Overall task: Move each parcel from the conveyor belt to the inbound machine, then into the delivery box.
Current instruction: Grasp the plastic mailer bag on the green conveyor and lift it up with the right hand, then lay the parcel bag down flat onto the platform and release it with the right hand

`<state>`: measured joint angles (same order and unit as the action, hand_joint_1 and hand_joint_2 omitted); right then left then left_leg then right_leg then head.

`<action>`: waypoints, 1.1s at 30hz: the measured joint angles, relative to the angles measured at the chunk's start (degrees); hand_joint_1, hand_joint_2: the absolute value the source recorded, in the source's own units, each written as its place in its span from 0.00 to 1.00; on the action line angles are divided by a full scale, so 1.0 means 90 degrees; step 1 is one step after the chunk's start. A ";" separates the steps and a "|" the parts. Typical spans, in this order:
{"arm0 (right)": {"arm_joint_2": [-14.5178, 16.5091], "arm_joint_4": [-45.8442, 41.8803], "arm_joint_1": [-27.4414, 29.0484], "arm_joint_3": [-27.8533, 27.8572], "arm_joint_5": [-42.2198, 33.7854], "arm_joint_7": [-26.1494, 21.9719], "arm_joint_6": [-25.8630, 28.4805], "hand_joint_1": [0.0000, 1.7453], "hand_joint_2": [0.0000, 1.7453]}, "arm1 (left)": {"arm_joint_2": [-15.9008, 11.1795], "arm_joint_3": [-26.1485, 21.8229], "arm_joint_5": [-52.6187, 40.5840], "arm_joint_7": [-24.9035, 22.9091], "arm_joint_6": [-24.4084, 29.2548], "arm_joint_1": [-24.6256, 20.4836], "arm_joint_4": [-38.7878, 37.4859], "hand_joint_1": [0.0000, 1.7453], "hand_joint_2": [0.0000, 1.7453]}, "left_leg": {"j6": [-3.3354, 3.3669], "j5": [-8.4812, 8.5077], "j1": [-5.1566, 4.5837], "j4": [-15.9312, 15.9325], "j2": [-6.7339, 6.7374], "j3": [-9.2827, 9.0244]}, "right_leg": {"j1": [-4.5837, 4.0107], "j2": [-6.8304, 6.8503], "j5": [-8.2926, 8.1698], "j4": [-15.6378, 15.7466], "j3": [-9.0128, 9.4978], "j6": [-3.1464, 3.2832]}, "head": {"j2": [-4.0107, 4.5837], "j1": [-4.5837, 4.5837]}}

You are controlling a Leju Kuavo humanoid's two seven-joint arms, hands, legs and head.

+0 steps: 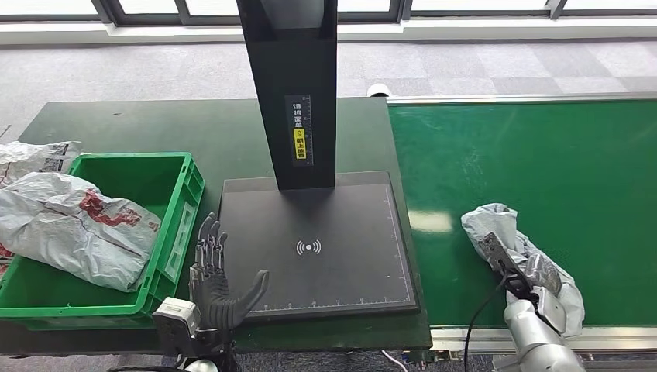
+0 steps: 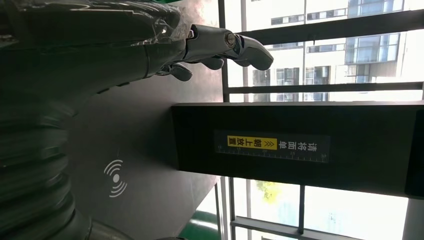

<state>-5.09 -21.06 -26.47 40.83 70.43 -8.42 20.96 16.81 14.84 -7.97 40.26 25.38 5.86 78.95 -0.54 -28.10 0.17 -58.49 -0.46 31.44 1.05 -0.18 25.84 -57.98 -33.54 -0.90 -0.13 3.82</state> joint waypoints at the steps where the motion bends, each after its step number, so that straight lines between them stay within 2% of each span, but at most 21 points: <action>1: 0.0013 -0.0026 0.0014 0.0000 -0.0048 -0.0113 0.0080 1.00 1.00 | 0.0000 0.0000 -0.0005 0.0000 0.0010 0.0000 -0.0002 0.00 1.00 | 0.0000 0.0000 0.0000 0.0000 0.0000 0.0003 | 0.0000 0.0000 0.0000 0.0000 -0.0001 0.0000 | 0.0000 0.0000; 6: 0.0196 -0.0398 0.0088 0.0000 -0.0499 -0.1054 0.0554 1.00 1.00 | 0.0000 -0.0001 -0.0060 0.0000 0.0040 0.0003 -0.0005 0.00 1.00 | -0.0001 0.0000 0.0000 0.0001 0.0005 0.0042 | 0.0001 -0.0003 0.0000 0.0000 -0.0011 0.0000 | 0.0000 0.0000; 10: 0.0546 -0.1133 0.0207 -0.0072 -0.1096 -0.1826 0.0665 1.00 1.00 | 0.0001 0.0000 -0.0104 0.0000 0.0041 0.0003 -0.0005 0.00 1.00 | -0.0002 0.0002 0.0000 0.0002 0.0005 0.0036 | 0.0000 -0.0006 -0.0001 -0.0001 -0.0026 0.0001 | 0.0000 0.0000; 15: 0.1042 -0.2311 0.0531 -0.0546 -0.1860 -0.2408 0.0616 1.00 1.00 | 0.0012 -0.0002 -0.0165 0.0000 0.0028 0.0005 -0.0004 0.00 1.00 | -0.0005 0.0006 0.0003 0.0003 0.0004 0.0031 | -0.0001 -0.0007 -0.0002 -0.0003 -0.0034 0.0002 | 0.0000 0.0000; 19: 0.1293 -0.2959 0.0706 -0.0947 -0.1988 -0.2486 0.0576 1.00 1.00 | 0.0012 -0.0002 -0.0178 0.0000 0.0020 0.0005 -0.0003 0.00 1.00 | -0.0005 0.0005 0.0002 0.0003 0.0003 0.0033 | -0.0001 -0.0008 -0.0002 -0.0003 -0.0037 0.0002 | 0.0000 0.0000; 26: 0.1516 -0.3570 0.0905 -0.1265 -0.2216 -0.2708 0.0550 1.00 1.00 | 0.0012 -0.0002 -0.0178 0.0000 0.0001 0.0005 -0.0003 0.00 1.00 | -0.0005 0.0005 0.0001 0.0002 0.0002 0.0037 | 0.0001 -0.0006 -0.0002 -0.0003 -0.0035 0.0001 | 0.0000 0.0000; 33: 0.1905 -0.4182 0.1139 -0.2428 -0.2018 -0.2655 0.0325 1.00 1.00 | 0.0010 -0.0002 -0.0170 0.0000 -0.0042 0.0000 -0.0007 0.00 1.00 | -0.0009 0.0005 0.0008 0.0007 0.0014 0.0034 | -0.0006 -0.0014 -0.0002 -0.0004 -0.0041 0.0003 | 0.0000 0.0000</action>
<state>12.05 -58.70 -16.22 18.98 52.27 -32.32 23.88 16.90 14.82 -9.50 40.26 25.00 5.86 78.89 -0.62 -28.05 0.24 -58.43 -0.34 31.75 1.00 -0.31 25.83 -58.01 -33.91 -0.88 -0.13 3.82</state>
